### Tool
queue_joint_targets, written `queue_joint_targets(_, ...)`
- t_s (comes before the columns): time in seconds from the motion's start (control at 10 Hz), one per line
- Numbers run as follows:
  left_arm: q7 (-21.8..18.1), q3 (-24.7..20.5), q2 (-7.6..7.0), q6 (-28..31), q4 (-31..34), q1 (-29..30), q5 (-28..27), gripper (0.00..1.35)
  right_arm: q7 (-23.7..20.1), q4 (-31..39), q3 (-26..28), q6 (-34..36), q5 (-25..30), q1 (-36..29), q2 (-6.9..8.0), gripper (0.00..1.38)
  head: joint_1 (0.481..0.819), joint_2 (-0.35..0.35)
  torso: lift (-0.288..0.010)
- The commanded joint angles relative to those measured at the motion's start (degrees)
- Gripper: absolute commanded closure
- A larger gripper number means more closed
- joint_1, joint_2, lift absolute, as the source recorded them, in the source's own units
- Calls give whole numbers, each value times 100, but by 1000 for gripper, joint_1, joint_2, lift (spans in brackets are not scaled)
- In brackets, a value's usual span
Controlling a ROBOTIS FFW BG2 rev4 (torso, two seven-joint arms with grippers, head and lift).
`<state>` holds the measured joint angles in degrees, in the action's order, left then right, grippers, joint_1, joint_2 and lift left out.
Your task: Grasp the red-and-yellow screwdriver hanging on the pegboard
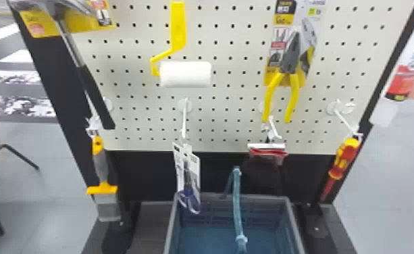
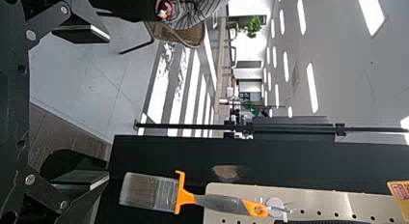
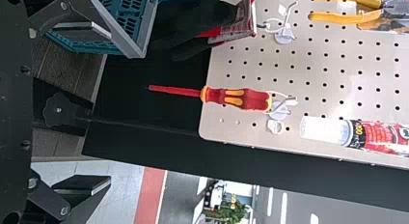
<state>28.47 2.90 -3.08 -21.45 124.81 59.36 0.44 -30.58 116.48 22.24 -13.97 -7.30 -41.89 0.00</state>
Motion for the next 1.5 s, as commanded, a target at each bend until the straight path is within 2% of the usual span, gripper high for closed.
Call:
queue_joint_targets(0.0, 0, 0, 0, 0, 0, 10, 0, 282, 0, 4, 0, 0, 0, 3, 5, 237, 549, 0, -100)
queue_joint_targets(0.7, 0, 0, -9, 0, 0, 10, 9, 280, 0, 18, 0, 0, -9, 27, 5, 237, 549, 0, -100)
queue_joint_targets(1.2, 0, 9, -9, 0, 0, 10, 9, 280, -9, 32, 0, 185, -44, 359, -9, 237, 549, 0, -100)
queue_joint_targets(1.4, 0, 9, -9, 9, 0, 10, 9, 280, -255, -10, 0, 439, -97, 655, -229, 237, 549, 0, -100)
